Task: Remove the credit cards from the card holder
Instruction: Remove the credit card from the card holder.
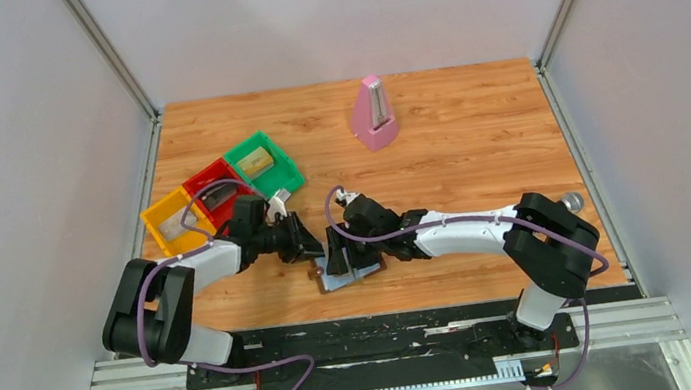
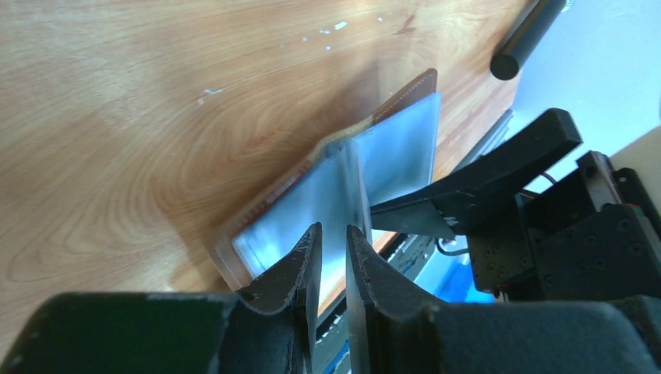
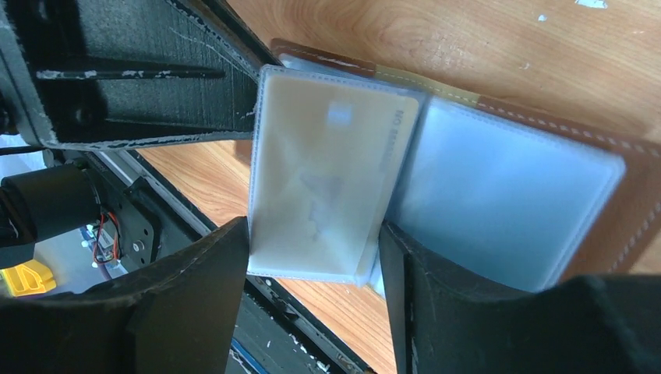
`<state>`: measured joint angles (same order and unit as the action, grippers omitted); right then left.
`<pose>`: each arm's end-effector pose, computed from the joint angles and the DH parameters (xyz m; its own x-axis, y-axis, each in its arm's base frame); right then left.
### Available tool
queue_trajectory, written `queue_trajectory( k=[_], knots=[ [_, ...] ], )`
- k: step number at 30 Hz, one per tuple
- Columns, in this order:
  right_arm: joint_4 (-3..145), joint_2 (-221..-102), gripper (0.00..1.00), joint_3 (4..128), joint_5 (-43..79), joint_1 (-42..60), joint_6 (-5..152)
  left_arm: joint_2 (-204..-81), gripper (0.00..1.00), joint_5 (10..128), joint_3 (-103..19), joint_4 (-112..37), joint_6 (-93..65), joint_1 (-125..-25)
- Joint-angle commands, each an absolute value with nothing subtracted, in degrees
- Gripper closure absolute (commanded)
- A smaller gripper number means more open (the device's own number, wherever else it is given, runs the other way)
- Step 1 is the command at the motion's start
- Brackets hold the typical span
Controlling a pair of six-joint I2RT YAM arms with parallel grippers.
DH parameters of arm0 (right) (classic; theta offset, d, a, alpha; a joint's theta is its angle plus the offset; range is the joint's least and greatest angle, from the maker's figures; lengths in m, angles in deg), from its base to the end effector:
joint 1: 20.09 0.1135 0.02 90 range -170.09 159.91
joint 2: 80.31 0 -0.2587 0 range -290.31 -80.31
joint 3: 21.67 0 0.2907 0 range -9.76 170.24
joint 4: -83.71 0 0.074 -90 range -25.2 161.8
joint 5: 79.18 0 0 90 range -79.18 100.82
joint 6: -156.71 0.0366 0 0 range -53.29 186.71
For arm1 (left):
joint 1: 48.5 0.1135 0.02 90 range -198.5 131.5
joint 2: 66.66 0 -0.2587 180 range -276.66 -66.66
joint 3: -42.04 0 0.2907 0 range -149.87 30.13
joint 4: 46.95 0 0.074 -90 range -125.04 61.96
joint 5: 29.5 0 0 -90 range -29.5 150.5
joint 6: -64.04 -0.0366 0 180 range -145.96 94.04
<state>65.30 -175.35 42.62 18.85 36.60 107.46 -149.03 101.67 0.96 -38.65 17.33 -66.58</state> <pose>0.1960 0.3075 0.1392 -0.8877 -0.1738 -0.4264 -0.3937 0.7668 0.5069 0.2491 -0.1067 0.1008 -0.9652 -0.2279 -0.1282 -0.0310 0.5865 -0.8094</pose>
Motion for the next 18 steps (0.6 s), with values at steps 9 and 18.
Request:
queue_trajectory(
  k=[9,18],
  knots=[
    [61.48,-170.85,0.31,44.66,12.69,35.21,107.1,-148.91,0.75,106.09,1.22,-47.63,23.55,-69.5],
    [55.27,-165.17,0.44,44.48,6.18,34.85,106.11,-154.51,0.73,105.94,-0.99,-52.62,26.05,-73.02]
  ],
)
